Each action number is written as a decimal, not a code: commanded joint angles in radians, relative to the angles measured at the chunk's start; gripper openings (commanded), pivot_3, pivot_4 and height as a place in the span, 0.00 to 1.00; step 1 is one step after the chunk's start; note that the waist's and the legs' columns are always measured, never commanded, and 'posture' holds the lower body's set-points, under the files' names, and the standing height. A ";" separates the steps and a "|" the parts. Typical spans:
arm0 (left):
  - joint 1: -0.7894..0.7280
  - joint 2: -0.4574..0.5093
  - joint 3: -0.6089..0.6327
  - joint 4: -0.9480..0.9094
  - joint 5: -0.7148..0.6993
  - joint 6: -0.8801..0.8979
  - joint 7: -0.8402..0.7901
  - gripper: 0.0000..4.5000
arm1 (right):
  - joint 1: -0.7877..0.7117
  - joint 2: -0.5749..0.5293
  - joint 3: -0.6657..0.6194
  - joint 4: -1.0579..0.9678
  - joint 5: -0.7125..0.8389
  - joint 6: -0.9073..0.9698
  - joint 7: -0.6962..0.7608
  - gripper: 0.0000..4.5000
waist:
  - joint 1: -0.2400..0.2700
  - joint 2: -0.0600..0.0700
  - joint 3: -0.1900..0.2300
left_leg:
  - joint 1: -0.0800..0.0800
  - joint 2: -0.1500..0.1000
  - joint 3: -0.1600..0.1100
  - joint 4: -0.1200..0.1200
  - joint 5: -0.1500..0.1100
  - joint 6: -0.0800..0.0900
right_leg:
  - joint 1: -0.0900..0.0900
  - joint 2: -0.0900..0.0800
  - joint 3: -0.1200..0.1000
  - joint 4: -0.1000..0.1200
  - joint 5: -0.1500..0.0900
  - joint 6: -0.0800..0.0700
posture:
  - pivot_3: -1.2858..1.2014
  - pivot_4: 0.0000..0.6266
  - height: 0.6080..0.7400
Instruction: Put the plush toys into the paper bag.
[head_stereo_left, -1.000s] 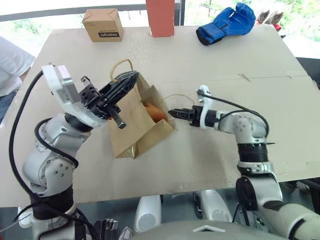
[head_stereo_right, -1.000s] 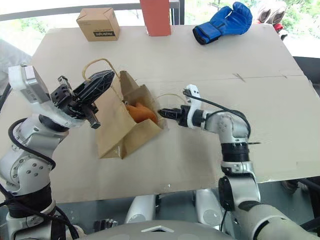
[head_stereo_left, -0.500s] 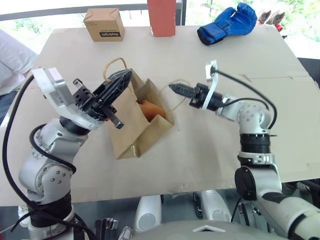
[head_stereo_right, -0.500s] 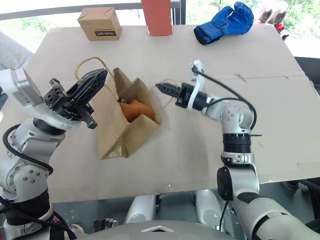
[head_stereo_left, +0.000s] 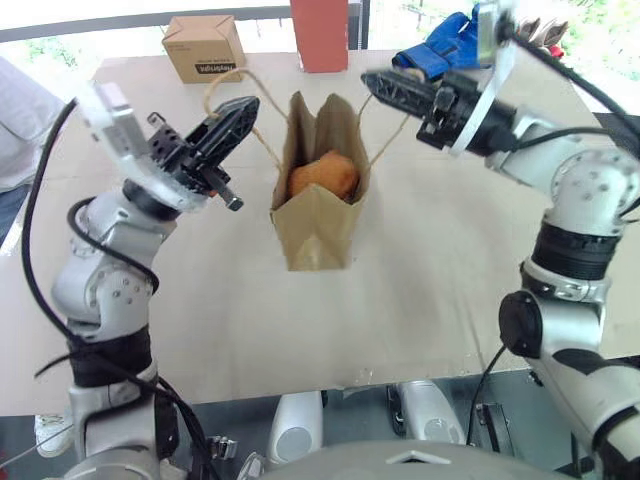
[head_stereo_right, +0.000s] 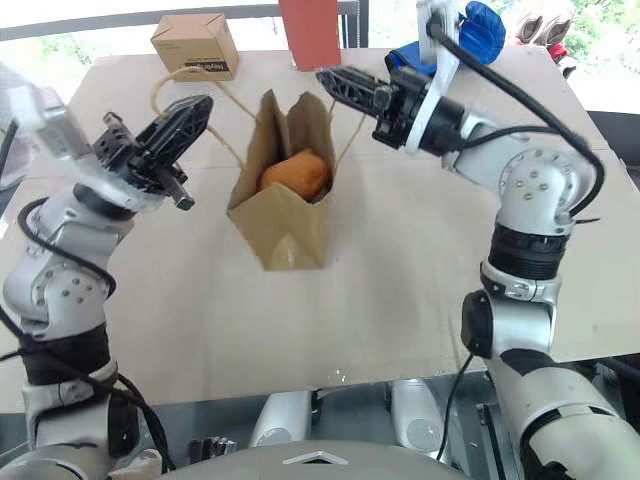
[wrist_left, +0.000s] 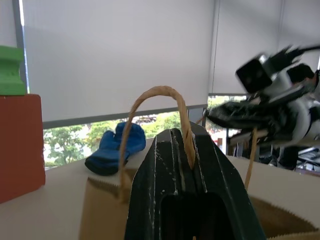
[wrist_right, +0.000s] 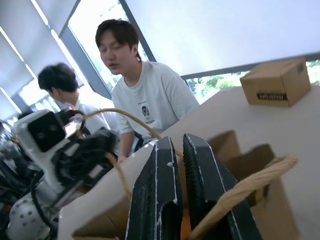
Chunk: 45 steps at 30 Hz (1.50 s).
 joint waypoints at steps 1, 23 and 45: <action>-0.054 0.026 -0.058 0.122 0.114 -0.039 -0.042 0.00 | 0.049 -0.049 0.115 -0.095 -0.067 -0.016 -0.029 0.02 | 0.001 -0.001 -0.001 | 0.000 0.000 0.000 0.000 0.000 0.000 | 0.000 0.000 0.000 0.000 0.000 0.000 | 0.52 0.24 1.00; 0.236 0.060 0.064 -0.141 -0.133 0.312 0.007 1.00 | 0.370 -0.616 0.102 -0.368 -0.030 -0.038 0.237 0.53 | 0.005 -0.002 -0.001 | -0.013 0.000 0.000 0.004 -0.001 0.001 | -0.010 -0.002 -0.001 0.000 0.000 0.000 | 0.52 0.24 1.00; 0.194 -0.206 -0.264 -0.237 0.275 0.230 0.391 1.00 | 0.374 0.048 0.546 0.174 -0.524 -0.693 0.214 0.01 | 0.009 -0.003 -0.002 | -0.013 0.000 0.000 0.009 0.000 0.001 | -0.010 0.000 0.001 0.003 0.002 0.003 | 0.52 0.24 1.00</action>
